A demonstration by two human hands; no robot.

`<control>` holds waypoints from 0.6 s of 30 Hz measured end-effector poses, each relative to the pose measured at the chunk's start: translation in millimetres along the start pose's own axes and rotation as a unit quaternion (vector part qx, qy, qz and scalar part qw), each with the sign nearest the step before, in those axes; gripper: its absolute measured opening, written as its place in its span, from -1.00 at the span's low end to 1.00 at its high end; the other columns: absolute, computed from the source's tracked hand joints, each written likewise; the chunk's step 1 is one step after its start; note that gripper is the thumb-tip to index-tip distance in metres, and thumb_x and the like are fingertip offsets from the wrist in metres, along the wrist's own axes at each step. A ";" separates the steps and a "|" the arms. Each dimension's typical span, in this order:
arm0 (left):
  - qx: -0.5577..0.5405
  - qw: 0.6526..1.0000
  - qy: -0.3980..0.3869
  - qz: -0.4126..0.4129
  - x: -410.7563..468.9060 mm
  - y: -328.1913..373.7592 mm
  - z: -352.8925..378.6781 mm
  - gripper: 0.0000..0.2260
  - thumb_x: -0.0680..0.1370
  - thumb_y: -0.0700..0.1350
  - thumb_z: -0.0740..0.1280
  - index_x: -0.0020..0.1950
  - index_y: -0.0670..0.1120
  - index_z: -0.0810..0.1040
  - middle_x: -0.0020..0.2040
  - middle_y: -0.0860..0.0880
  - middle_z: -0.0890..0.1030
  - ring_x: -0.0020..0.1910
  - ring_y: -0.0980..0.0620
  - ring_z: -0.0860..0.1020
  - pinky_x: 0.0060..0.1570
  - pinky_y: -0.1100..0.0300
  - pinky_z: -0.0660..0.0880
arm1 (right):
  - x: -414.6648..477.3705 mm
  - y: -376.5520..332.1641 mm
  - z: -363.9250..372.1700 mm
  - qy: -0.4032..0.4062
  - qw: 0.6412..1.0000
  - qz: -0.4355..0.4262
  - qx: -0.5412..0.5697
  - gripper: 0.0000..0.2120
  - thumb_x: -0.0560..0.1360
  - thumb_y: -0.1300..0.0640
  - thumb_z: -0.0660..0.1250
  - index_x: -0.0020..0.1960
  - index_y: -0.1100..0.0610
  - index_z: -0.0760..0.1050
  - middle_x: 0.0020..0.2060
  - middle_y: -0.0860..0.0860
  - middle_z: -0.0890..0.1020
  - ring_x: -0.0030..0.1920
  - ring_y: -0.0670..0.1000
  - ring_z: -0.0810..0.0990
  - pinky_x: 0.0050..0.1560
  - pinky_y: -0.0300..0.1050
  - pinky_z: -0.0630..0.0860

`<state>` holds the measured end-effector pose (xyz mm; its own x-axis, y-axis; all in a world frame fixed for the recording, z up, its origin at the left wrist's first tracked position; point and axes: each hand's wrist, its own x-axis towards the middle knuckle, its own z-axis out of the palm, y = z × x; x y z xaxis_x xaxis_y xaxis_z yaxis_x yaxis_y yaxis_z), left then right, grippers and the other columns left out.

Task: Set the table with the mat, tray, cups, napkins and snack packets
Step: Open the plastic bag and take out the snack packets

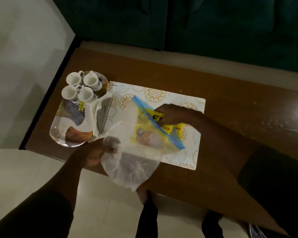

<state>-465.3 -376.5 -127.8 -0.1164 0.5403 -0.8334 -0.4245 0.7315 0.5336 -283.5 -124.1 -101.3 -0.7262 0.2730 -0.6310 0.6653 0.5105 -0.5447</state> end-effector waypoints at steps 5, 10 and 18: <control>0.023 0.966 0.251 -0.048 -16.3 -33.7 -30.7 -0.75 0.50 -0.42 0.10 -0.27 -0.16 0.41 -0.37 -0.13 0.46 -0.40 0.00 0.45 -0.29 0.16 0.30 | 12.0 27.8 -41.1 0.053 0.993 0.070 0.082 -0.40 0.47 -0.13 0.40 0.40 0.14 0.41 0.35 0.13 0.50 0.32 0.17 0.49 0.30 0.04 0.45; 0.148 0.970 0.195 -0.011 -18.9 -32.8 -22.0 -0.61 0.57 -0.50 0.07 -0.30 -0.07 0.31 -0.32 -0.05 0.31 -0.56 0.30 0.48 -0.50 0.49 0.35 | 33.6 33.0 -21.9 0.165 0.982 0.084 0.048 -0.46 0.52 -0.11 0.34 0.40 0.15 0.40 0.33 0.17 0.51 0.29 0.20 0.51 0.21 -0.03 0.45; 0.120 0.983 0.130 -0.045 -29.5 -32.5 -36.6 -0.78 0.54 -0.45 0.23 0.16 -0.50 0.48 0.13 -0.45 0.55 -0.21 0.31 0.58 -0.19 0.58 0.37 | 64.6 -10.5 21.1 -0.024 0.996 0.044 0.077 -0.48 0.53 -0.09 0.33 0.34 0.25 0.40 -0.02 0.09 0.56 -0.13 0.00 0.48 -0.08 -0.12 0.32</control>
<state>-481.0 -431.5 -125.9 -0.3281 0.3675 -0.8702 -0.2221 0.8654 0.4492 -333.7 -128.9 -148.0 -0.6574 0.2696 -0.7036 0.7471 0.3551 -0.5620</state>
